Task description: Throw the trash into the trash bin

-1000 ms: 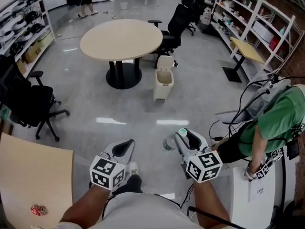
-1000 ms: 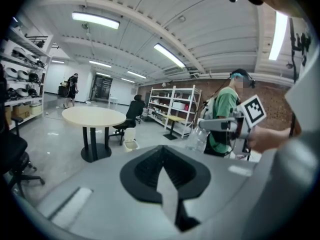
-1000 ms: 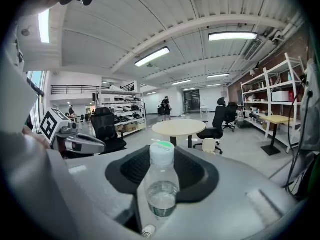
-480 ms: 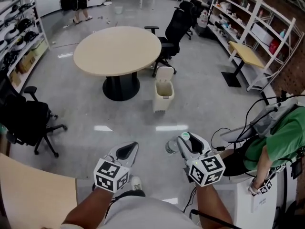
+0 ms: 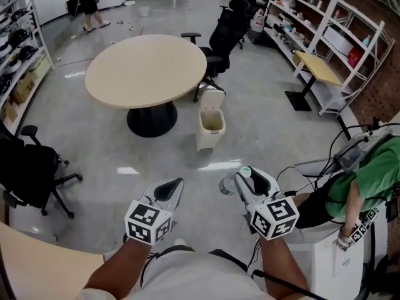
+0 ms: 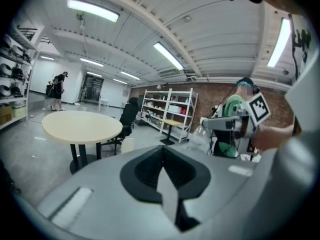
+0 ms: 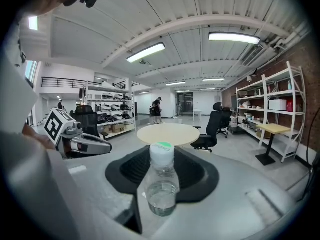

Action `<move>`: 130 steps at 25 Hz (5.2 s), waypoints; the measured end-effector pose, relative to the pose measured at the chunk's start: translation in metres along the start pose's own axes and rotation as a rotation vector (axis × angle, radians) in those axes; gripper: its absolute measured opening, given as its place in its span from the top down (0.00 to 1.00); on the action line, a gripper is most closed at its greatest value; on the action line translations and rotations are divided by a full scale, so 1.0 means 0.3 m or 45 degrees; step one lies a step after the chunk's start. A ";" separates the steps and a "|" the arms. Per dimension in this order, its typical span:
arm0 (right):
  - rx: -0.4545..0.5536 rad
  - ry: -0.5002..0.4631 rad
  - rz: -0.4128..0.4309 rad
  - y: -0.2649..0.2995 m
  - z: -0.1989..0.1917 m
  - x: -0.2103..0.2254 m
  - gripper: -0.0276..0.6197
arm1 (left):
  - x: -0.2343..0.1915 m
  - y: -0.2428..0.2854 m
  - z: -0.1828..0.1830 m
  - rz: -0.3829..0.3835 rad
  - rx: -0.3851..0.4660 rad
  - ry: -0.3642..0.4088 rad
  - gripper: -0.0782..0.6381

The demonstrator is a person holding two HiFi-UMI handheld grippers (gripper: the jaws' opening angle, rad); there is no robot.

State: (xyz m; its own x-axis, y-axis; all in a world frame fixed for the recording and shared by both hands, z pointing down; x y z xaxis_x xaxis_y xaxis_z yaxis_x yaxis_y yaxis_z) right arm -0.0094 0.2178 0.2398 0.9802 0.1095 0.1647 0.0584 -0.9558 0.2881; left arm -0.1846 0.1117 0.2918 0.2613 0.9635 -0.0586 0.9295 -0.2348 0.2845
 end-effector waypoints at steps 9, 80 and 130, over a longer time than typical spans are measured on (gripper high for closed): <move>-0.003 0.011 -0.036 0.036 0.020 0.000 0.73 | -0.024 0.047 0.012 -0.065 -0.020 0.003 0.88; -0.019 0.124 0.155 0.528 0.162 0.844 0.73 | -0.158 0.845 0.189 0.169 -0.135 -0.039 0.88; -0.175 0.078 -0.019 1.370 0.411 0.978 0.73 | -0.869 1.398 0.418 -0.119 -0.079 -0.011 0.88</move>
State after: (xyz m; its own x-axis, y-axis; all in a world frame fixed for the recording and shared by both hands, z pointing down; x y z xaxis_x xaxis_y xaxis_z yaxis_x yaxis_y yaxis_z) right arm 0.3255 -0.1766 0.2901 0.9658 0.1440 0.2155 0.0425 -0.9081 0.4166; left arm 0.1698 -0.2540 0.3065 0.1766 0.9796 -0.0960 0.9320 -0.1351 0.3364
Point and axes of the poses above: the fingertips, and each gripper's own axes: y forward along the fingers, x to its right, z out of its top, the point moved 4 cm from there along -y, backward along the fingers, and after that the axes turned 9 degrees about y, right-handed, at the moved point
